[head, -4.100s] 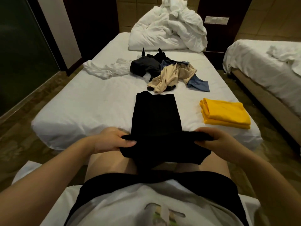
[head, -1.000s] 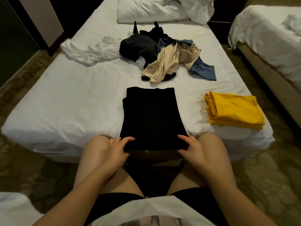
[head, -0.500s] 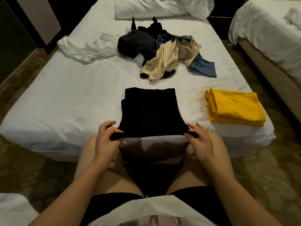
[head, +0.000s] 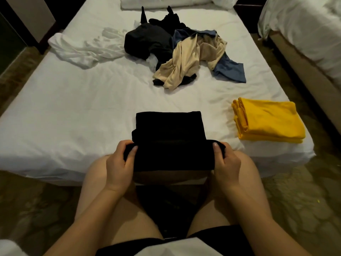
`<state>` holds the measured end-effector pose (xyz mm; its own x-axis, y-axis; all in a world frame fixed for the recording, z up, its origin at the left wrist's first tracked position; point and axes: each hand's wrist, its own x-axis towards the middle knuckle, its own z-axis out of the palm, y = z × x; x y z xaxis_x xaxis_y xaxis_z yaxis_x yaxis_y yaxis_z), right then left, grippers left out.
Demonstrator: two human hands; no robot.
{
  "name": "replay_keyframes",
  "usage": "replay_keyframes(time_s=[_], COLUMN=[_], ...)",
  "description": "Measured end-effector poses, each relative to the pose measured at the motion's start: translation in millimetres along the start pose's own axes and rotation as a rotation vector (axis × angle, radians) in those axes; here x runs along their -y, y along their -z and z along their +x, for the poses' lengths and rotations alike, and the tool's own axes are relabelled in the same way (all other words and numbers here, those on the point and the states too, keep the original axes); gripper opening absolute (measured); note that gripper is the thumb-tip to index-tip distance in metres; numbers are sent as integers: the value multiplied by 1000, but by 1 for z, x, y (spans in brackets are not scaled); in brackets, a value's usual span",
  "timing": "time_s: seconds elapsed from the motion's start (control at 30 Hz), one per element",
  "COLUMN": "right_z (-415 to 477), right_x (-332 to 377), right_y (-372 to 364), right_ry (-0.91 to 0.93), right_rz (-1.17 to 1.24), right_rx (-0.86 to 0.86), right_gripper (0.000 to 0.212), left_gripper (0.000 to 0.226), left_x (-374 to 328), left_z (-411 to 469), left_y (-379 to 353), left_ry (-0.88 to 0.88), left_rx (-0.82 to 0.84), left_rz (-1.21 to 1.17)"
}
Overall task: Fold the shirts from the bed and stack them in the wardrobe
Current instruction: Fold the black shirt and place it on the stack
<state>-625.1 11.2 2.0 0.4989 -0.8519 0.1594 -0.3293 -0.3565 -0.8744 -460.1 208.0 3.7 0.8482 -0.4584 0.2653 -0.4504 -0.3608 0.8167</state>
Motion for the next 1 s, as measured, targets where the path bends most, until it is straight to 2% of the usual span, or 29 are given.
replay_keyframes(time_s=[0.2, 0.4, 0.5, 0.63, 0.77, 0.83, 0.9, 0.97, 1.0], right_z=[76, 144, 153, 153, 152, 146, 130, 109, 100], right_x=[1, -24, -37, -44, -37, -30, -15, -6, -7], right_y=[-37, -82, -93, -100, -98, -98, -109, -130, -140], right_ry=[-69, -256, -337, -353, -419, -338, -69, 228, 303], right_rz=[-97, -279, -372, -469, -391, -379, -466, -554, -614], right_rx=[-58, 88, 160, 164, 106, -15, -114, -28, 63], right_gripper=[32, 37, 39, 39, 32, 38, 49, 51, 49], left_gripper=[18, 24, 29, 31, 43, 53, 52, 47, 46], left_x=[5, 38, 59, 67, 61, 51, 34, 25, 25], left_z=[77, 139, 147, 146, 147, 142, 127, 107, 98], left_y=[-27, -65, -80, -90, -86, -82, -92, -114, -123], left_ry=[155, 342, 380, 406, 400, 237, -17, -195, -221], left_rx=[-55, 16, 52, 41, 63, 8, -44, 82, 167], left_rz=[55, 69, 97, 152, 196, 313, 466, 551, 585])
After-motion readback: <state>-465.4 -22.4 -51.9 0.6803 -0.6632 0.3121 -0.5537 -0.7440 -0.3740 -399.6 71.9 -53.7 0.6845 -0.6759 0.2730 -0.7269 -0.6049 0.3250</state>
